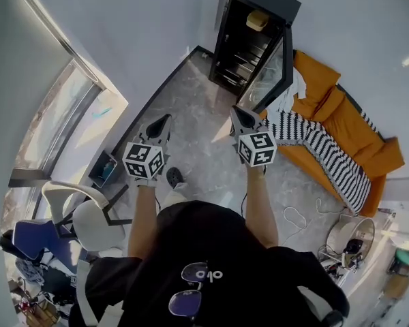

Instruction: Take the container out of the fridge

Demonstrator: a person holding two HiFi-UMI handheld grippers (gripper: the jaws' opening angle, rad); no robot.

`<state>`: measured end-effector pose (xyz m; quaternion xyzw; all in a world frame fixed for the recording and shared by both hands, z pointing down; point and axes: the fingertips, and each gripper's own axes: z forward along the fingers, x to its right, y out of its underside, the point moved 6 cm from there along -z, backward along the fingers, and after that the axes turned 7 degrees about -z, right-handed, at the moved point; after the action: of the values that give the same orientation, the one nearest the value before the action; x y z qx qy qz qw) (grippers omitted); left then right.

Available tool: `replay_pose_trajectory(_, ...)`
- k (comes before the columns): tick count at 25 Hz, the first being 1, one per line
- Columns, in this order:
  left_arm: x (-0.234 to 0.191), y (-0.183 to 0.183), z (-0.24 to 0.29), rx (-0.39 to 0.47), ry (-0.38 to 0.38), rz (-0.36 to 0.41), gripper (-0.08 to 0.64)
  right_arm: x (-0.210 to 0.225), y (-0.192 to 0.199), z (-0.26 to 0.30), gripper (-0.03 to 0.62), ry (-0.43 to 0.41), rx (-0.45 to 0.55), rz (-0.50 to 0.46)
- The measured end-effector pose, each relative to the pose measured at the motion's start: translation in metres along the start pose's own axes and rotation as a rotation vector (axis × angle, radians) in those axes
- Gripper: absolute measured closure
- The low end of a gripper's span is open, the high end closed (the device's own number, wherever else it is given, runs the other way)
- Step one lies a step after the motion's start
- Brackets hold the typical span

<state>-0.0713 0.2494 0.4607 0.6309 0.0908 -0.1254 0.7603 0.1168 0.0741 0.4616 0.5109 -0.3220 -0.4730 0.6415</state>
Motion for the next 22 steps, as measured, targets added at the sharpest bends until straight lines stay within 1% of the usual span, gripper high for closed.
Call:
replay_pose_trajectory(4,-0.046,-0.024,0.026,-0.002,0.026,0.008,0.558,0.002,-0.021,0.052,0.584,0.003,0.0,0.002)
replay_pose_trajectory(7,-0.08,-0.038,0.042,-0.006,0.044,0.009,0.558,0.002,-0.033,0.087,0.584,0.024,0.0,0.002)
replay_pose_trajectory(11,-0.112,-0.051,0.063,-0.02,0.089,0.025,0.558,0.002,-0.04,0.121,0.584,0.058,0.0,0.023)
replay_pose_trajectory(16,-0.131,-0.055,0.095,-0.042,0.133,0.037,0.558,0.013,-0.043,0.141,0.584,0.09,0.005,0.054)
replay_pose_trajectory(22,-0.139,-0.059,0.15,-0.07,0.173,0.049,0.558,0.051,-0.032,0.169,0.584,0.125,-0.006,0.086)
